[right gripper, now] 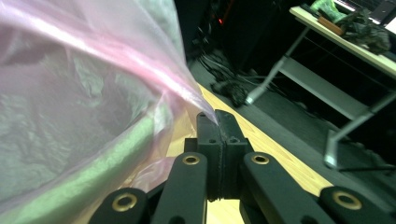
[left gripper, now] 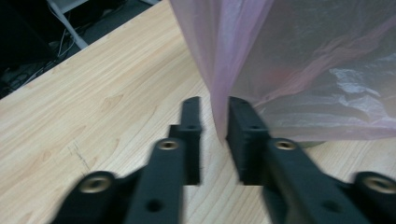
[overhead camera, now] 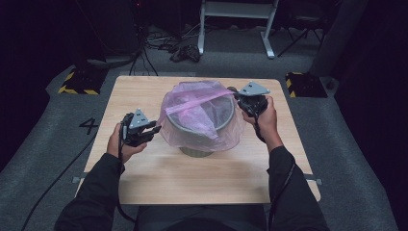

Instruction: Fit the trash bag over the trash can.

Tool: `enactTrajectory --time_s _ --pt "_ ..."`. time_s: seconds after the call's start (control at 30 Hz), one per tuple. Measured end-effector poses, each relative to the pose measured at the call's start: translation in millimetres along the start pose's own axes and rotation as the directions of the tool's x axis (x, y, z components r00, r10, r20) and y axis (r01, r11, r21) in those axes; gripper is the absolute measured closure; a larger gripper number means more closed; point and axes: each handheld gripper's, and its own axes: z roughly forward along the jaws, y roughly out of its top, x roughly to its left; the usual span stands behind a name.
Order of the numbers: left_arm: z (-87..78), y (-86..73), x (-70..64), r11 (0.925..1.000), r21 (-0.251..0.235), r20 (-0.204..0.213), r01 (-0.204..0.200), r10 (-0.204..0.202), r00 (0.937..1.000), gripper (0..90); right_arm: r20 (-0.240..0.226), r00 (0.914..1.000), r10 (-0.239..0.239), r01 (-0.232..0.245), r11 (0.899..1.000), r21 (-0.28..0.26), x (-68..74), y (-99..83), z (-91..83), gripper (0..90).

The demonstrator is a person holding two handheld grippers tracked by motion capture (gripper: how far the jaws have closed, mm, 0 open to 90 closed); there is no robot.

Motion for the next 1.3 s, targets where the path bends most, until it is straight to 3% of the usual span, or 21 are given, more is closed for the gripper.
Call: enactTrajectory --time_s 0.03,0.1,0.17,0.3,0.4,0.53,0.63,0.77,0.87,0.97,1.1,1.17,1.23,1.3 --pt "-5.2 -0.2 2.1 0.9994 -0.026 -0.010 0.024 -0.025 0.9996 56.7 -0.003 1.0000 0.009 -0.009 1.000 -0.009 -1.7 -0.3 -1.9 90.0" --pt "-16.3 -0.1 6.3 0.9945 -0.089 0.018 0.054 -0.053 0.9984 47.1 -0.012 0.9997 0.022 -0.023 0.999 -0.026 -5.8 -0.6 -7.4 89.6" --pt "-29.2 1.8 9.5 0.9850 -0.155 0.019 0.077 -0.075 0.9970 39.1 -0.011 0.9995 0.030 -0.030 0.999 -0.036 -8.7 -0.7 -11.4 88.8" --pt "-52.1 12.7 13.6 0.9626 -0.258 0.052 0.081 -0.070 0.9962 34.7 -0.012 0.9994 0.033 -0.034 0.999 -0.041 -11.3 -0.2 -14.8 87.6" --pt "-60.5 26.5 13.0 0.9554 -0.290 0.054 0.056 -0.043 0.9976 31.5 -0.014 0.9995 0.029 -0.030 0.999 -0.044 -10.5 2.4 -17.0 86.5" --pt "-58.5 45.1 9.4 0.9564 -0.291 0.100 0.029 0.001 0.9950 27.9 -0.010 0.9999 0.013 -0.014 0.998 -0.055 -8.7 8.9 -19.4 86.0" --pt "-48.1 58.2 1.8 0.9670 -0.254 0.093 -0.020 0.045 0.9946 26.5 -0.008 1.0000 0.001 -0.002 0.999 -0.053 -6.7 13.2 -19.7 85.8" --pt "-36.8 69.3 1.0 0.9706 -0.240 0.113 -0.011 0.039 0.9929 27.4 -0.014 0.9999 -0.002 0.002 0.998 -0.060 -4.6 16.9 -18.6 85.0" --pt "-30.7 75.2 1.9 0.9754 -0.220 0.082 -0.014 0.033 0.9961 32.3 -0.019 0.9997 -0.012 0.011 0.998 -0.063 -2.0 19.2 -16.7 84.9" --pt "-27.3 79.7 3.8 0.9782 -0.205 0.039 -0.033 0.042 0.9984 48.4 -0.023 0.9994 -0.026 0.024 0.997 -0.066 0.5 21.6 -15.4 84.8" --pt "-25.2 81.2 9.4 0.9770 -0.206 0.006 -0.055 0.057 0.9983 67.8 -0.023 0.9992 -0.033 0.031 0.997 -0.064 0.4 22.8 -14.3 84.7" --pt "-23.3 81.2 12.4 0.9772 -0.197 -0.031 -0.079 0.074 0.9968 76.8 -0.022 0.9991 -0.035 0.034 0.998 -0.061 0.1 23.0 -13.5 84.7" --pt "-20.5 80.7 16.0 0.9774 -0.193 -0.025 -0.086 0.083 0.9962 83.3 -0.022 0.9991 -0.035 0.034 0.998 -0.060 0.3 23.5 -12.7 84.7" --pt "-18.1 80.6 18.4 0.9774 -0.188 -0.051 -0.097 0.088 0.9948 87.5 -0.023 0.9989 -0.040 0.039 0.998 -0.059 1.0 24.4 -11.7 84.7"
